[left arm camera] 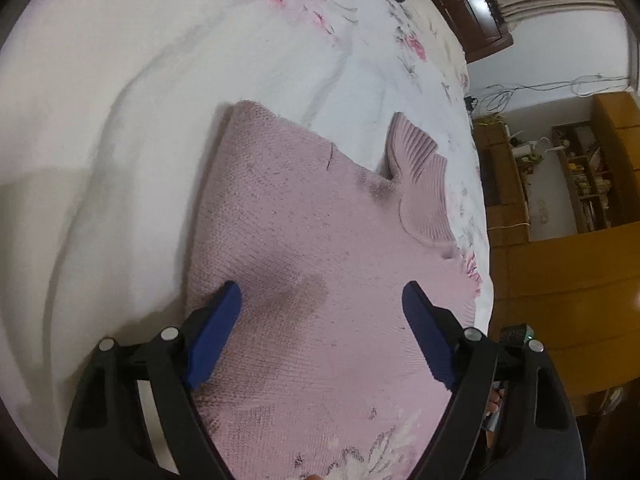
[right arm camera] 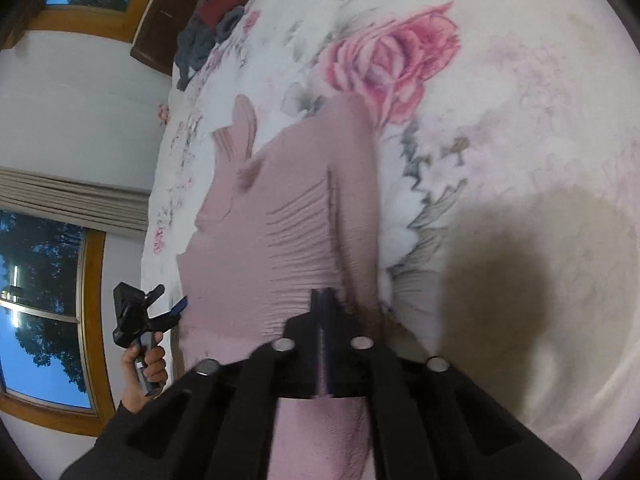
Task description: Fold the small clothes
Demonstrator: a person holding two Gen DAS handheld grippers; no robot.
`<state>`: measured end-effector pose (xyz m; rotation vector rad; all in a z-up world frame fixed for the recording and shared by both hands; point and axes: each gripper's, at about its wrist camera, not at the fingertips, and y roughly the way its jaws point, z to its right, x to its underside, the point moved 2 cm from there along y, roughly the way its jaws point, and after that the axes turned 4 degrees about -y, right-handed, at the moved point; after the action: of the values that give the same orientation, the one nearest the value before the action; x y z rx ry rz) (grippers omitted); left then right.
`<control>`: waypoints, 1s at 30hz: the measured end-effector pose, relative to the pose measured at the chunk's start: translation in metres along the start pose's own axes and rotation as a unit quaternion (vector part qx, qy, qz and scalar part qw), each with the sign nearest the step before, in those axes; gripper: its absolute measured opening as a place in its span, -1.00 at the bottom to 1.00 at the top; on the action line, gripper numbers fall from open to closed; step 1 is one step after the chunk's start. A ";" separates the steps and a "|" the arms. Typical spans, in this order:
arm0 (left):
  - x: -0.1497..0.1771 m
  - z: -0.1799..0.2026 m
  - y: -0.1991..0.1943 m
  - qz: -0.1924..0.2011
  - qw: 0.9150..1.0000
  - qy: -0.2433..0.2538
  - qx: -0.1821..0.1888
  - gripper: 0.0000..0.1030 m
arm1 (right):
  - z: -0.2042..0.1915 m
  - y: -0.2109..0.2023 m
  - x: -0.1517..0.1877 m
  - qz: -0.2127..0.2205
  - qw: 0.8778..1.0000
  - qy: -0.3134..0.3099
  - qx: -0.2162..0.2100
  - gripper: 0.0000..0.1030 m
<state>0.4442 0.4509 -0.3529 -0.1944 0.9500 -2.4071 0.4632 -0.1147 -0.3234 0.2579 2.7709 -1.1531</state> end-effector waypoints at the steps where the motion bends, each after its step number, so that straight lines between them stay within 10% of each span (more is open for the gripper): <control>1: -0.001 0.002 -0.002 0.001 1.000 0.002 0.001 0.59 | -0.004 -0.004 -0.002 0.008 1.000 -0.001 -0.011 -0.82; 11: -0.053 0.065 0.009 0.002 0.996 0.089 -0.018 0.60 | -0.039 -0.002 -0.057 0.001 0.998 -0.053 0.016 -0.68; 18: -0.114 0.130 0.100 -0.017 0.992 0.126 -0.006 0.59 | -0.096 0.073 -0.142 0.006 0.998 -0.066 0.003 -0.36; 30: -0.154 0.132 0.181 -0.030 0.988 0.150 -0.030 -0.05 | -0.094 0.158 -0.200 0.007 0.997 -0.069 0.041 -0.11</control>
<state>0.6940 0.3456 -0.3667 0.1250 1.1645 -2.5100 0.6861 0.0404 -0.3294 0.1989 2.6026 -1.2338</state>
